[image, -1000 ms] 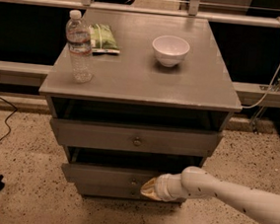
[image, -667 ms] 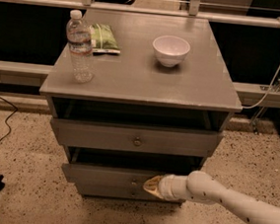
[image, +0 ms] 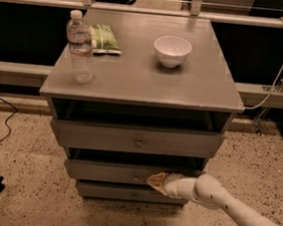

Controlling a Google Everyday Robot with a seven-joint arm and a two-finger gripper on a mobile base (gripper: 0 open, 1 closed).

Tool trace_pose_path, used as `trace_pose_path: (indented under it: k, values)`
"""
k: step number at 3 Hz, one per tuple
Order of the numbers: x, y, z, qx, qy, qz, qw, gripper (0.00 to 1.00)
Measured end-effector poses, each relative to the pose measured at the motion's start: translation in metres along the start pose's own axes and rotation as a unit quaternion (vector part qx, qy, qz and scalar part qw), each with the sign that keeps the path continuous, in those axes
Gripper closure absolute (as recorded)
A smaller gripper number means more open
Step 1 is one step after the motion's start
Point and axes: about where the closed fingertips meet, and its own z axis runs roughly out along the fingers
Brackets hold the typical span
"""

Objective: Close middle drawer

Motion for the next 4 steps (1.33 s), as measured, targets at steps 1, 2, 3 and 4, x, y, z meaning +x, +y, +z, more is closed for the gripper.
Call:
trace_pose_path:
  k: [1,2,3,4]
  values:
    - [0.000,-0.020,0.008,0.016,-0.034,0.004,0.9993,1.00]
    - [0.000,-0.020,0.007,0.020,-0.041,0.006,0.9989,1.00]
    - [0.000,-0.020,0.006,0.020,-0.041,0.006,0.9989,1.00]
    - [0.004,-0.001,-0.015,0.003,-0.042,-0.007,0.9991,1.00]
